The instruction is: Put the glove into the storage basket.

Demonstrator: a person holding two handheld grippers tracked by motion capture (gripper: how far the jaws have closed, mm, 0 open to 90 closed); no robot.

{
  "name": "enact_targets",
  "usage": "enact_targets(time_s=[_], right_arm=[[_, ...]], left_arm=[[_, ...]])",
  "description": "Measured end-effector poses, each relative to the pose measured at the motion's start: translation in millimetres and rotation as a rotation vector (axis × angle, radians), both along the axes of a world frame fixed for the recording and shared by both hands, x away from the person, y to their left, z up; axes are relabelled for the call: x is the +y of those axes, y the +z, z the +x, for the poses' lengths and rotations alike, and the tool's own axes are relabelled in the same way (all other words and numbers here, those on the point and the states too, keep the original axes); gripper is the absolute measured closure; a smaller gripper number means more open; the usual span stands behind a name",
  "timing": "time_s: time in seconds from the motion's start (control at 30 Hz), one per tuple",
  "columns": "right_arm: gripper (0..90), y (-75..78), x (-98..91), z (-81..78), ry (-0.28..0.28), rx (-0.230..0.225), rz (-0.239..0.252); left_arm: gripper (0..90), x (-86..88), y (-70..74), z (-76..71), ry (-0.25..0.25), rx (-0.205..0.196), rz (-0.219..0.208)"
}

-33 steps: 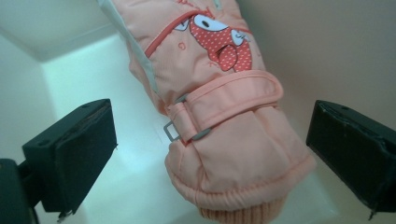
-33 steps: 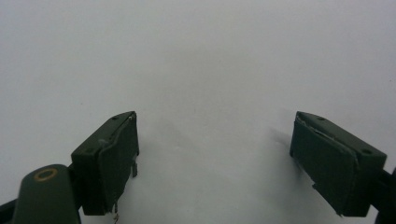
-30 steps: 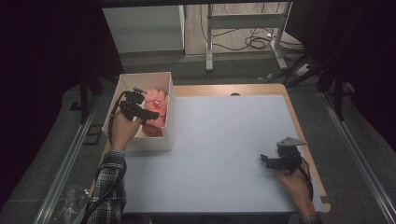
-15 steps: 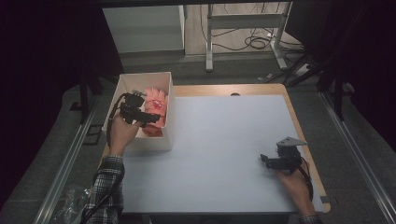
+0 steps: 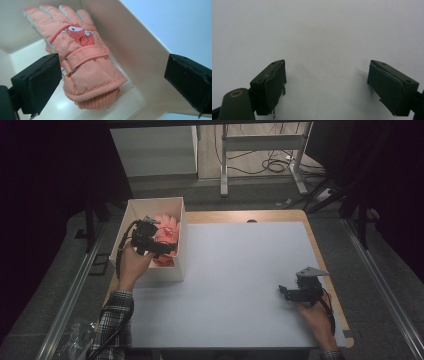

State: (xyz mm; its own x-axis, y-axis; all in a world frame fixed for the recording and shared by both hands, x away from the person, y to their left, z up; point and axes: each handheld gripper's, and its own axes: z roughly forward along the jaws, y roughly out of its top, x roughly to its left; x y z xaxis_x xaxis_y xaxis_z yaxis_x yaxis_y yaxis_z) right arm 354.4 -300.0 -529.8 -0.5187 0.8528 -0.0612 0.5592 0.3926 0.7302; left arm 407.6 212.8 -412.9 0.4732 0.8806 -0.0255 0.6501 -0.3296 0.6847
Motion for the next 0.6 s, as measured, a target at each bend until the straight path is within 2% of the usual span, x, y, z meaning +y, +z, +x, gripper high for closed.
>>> enact_targets(time_s=[0.13, 0.2, 0.3, 0.33, 0.6], right_arm=[[15.7, 0.0, 0.0, 0.0, 0.000, 0.000, 0.000], [15.6, 0.0, 0.0, 0.0, 0.000, 0.000, 0.000], [15.6, 0.0, 0.0, 0.0, 0.000, 0.000, -0.001], [15.6, 0.0, 0.0, 0.0, 0.000, -0.001, -0.001], [15.6, 0.0, 0.0, 0.0, 0.000, 0.000, -0.001]], left_arm=[[1.6, -6.5, 3.0, -4.2, -0.022, -0.004, -0.008], [2.3, -9.3, 4.9, -6.4, -0.023, -0.016, 0.008], [1.7, -10.7, 6.7, -8.6, -0.033, -0.019, -0.010], [1.8, -12.9, 8.1, -10.5, -0.051, -0.019, -0.030], [1.7, -33.3, 12.6, -17.1, -0.105, -0.034, -0.017]])
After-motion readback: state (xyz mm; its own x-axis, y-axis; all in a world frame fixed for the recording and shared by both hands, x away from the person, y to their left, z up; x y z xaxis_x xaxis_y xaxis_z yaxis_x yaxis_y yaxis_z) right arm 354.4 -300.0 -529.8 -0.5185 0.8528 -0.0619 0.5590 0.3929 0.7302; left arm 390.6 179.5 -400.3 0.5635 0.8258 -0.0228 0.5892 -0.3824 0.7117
